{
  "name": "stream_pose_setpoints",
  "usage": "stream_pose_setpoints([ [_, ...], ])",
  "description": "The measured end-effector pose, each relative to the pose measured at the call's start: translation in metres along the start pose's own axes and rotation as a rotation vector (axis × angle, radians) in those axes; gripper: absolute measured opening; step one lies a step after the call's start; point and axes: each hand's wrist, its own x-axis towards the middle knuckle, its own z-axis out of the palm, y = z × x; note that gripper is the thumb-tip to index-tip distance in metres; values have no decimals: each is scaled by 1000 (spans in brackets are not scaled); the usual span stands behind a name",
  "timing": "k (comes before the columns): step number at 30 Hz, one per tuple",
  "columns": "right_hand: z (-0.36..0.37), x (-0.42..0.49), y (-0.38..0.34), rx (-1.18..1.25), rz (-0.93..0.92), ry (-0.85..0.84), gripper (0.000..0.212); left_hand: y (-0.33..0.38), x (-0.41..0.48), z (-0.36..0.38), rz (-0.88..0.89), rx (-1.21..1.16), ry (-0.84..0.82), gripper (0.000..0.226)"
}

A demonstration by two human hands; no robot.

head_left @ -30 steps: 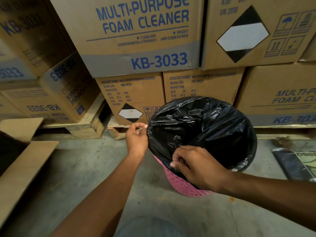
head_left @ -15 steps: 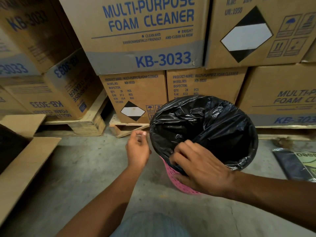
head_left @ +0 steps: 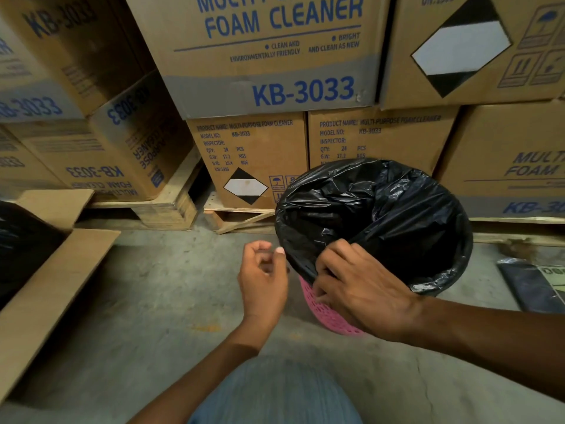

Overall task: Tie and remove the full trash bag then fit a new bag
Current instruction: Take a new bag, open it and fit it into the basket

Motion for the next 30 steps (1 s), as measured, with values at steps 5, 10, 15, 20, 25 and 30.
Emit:
stream_pose_setpoints([
  [5, 0, 2, 2, 95, 8, -77, 11, 11, 1, 1, -76, -153, -41, 16],
  [10, -1, 1, 13, 572, 229, -41, 21, 9, 5, 5, -125, -174, -57, 29],
  [15, -10, 2, 24, 804, 448, -10, 26, 12, 7, 8, -201, -198, -76, 30],
  [20, -10, 0, 29, 790, 441, -260, 18, 18, 9, 8, -203, -219, -78, 27],
  [25, -8, 4, 24, 688, 442, -349, 28, 19, 6, 10, -158, -156, -60, 27],
  [30, -5, 4, 24, 622, 408, -498, 43, 19, 6, 7, -66, 71, -30, 24],
])
